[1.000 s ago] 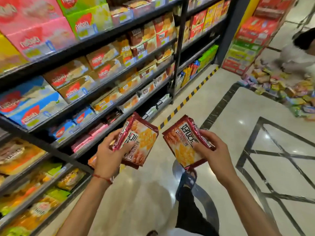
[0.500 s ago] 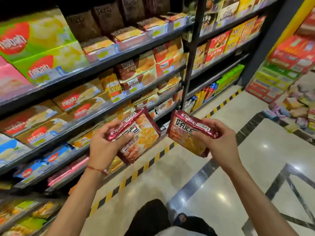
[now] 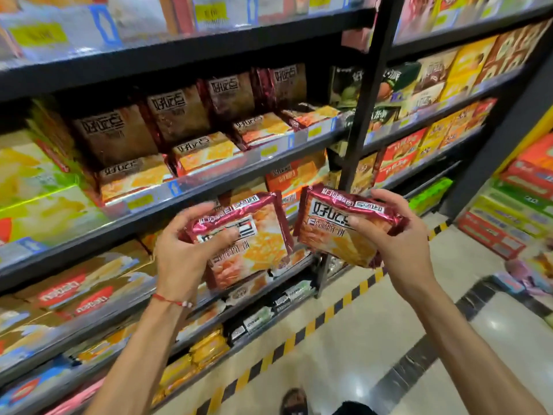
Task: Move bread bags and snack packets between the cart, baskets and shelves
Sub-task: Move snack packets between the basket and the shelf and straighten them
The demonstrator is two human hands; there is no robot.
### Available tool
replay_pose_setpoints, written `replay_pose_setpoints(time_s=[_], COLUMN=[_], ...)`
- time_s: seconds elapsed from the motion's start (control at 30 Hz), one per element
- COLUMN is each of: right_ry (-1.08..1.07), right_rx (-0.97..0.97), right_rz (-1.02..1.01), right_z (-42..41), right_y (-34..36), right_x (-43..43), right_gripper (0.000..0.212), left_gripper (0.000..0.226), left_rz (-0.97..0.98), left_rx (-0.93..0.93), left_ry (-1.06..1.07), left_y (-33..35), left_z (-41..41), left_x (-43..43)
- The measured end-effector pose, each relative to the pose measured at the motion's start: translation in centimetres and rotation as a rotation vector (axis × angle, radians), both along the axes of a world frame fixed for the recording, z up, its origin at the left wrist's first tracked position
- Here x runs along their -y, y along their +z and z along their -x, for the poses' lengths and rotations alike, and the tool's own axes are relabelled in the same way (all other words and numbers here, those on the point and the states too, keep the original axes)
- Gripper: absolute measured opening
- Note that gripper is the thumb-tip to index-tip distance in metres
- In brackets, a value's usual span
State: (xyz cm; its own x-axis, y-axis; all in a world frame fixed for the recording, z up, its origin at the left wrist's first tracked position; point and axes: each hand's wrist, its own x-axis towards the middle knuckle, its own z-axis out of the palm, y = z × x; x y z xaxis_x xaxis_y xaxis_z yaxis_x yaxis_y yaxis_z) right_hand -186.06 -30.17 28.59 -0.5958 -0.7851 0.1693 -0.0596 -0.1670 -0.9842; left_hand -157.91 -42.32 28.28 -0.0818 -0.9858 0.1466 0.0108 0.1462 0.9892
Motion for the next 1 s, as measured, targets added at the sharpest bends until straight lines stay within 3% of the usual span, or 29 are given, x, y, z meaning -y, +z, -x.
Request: replay_pose_setpoints(time_s=[0.17, 0.37, 0.63, 0.8, 0.9, 1.0], right_ry=[0.088, 0.09, 0.391, 0.513, 0.604, 0.67], right_rx=[-0.082, 0.067, 0.223, 0.327, 0.3, 0.236], right_rz=[-0.032, -0.033, -0.273, -0.338, -0.342, -0.283], right_z=[4.0, 8.3, 14.0, 17.1, 18.2, 19.0], right_y=[1.1, 1.6, 2.9, 2.3, 2.1, 2.2], right_x=[5.2, 10.5, 14.6, 16.1, 16.3, 16.1], right_gripper=[0.052, 0.046, 0.037, 0.033, 0.049, 0.045], left_gripper=[0.055, 0.04, 0.05, 0.07, 0.048, 0.035], left_rz=[-0.059, -0.107, -0.375, -0.45, -0.42, -0.357], left_rx=[-0.127, -0.172, -0.37, -0.41, -0.417, -0.389], left_ry=[0.118, 0.244, 0.333, 0.296, 0.312, 0.354], left_y=[1.6, 2.4, 2.9, 2.6, 2.5, 2.3], left_z=[3.8, 8.7, 14.5, 16.7, 17.7, 17.9], left_x=[3.7, 5.6, 4.6, 2.8, 2.0, 1.9])
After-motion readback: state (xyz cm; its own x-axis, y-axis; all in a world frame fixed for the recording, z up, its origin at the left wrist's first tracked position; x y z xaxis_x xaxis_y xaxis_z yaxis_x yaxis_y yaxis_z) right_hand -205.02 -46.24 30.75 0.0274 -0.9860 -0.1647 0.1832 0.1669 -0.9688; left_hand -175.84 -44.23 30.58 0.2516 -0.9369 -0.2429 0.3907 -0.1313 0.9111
